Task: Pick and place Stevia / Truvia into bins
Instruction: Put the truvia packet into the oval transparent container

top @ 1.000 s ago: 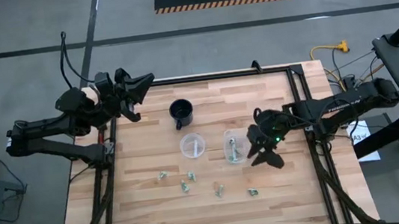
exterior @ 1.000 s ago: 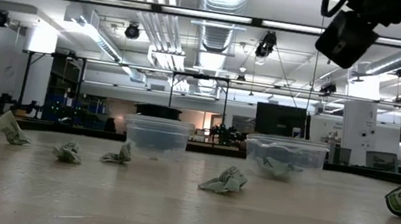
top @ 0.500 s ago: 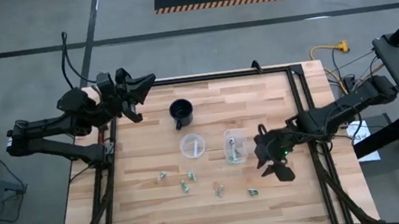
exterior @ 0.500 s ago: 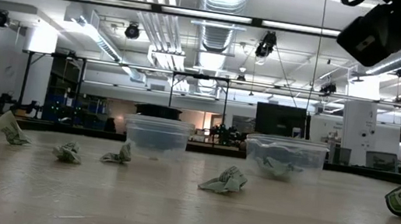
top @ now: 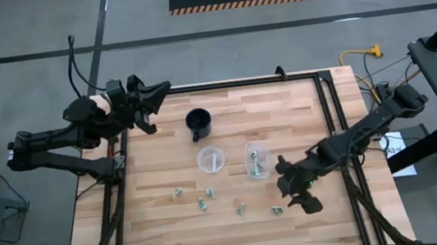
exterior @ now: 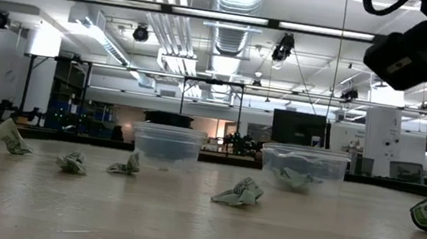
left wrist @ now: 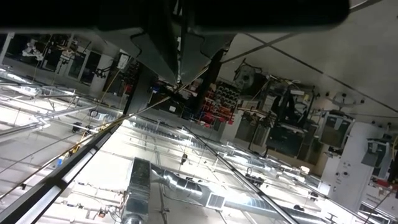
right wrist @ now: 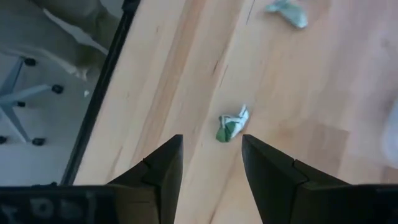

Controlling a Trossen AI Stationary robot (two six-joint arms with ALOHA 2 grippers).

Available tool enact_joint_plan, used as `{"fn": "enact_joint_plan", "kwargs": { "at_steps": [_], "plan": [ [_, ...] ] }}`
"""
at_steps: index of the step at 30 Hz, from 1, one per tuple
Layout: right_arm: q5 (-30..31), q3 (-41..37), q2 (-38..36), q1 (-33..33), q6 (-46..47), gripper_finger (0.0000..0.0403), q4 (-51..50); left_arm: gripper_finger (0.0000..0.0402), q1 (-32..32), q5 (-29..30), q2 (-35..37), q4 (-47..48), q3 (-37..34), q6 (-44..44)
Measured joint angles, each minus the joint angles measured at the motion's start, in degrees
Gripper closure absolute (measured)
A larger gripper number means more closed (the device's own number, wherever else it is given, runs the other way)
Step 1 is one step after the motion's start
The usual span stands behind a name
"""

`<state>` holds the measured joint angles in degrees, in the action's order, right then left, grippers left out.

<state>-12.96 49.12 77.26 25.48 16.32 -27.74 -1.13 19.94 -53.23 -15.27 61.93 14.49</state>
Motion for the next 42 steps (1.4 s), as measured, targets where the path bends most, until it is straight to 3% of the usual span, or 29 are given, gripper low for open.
{"fn": "enact_joint_plan", "kwargs": {
  "at_steps": [22,42],
  "plan": [
    [-0.1,5.5,19.1,1.3,0.7,0.0257,5.7,0.04,0.0,0.0,0.2,0.4,0.0,0.3],
    [2.8,-0.9,20.8,1.4,0.0,0.0261,7.2,0.04,0.0,0.0,0.6,0.4,0.0,0.4]
  ]
}}
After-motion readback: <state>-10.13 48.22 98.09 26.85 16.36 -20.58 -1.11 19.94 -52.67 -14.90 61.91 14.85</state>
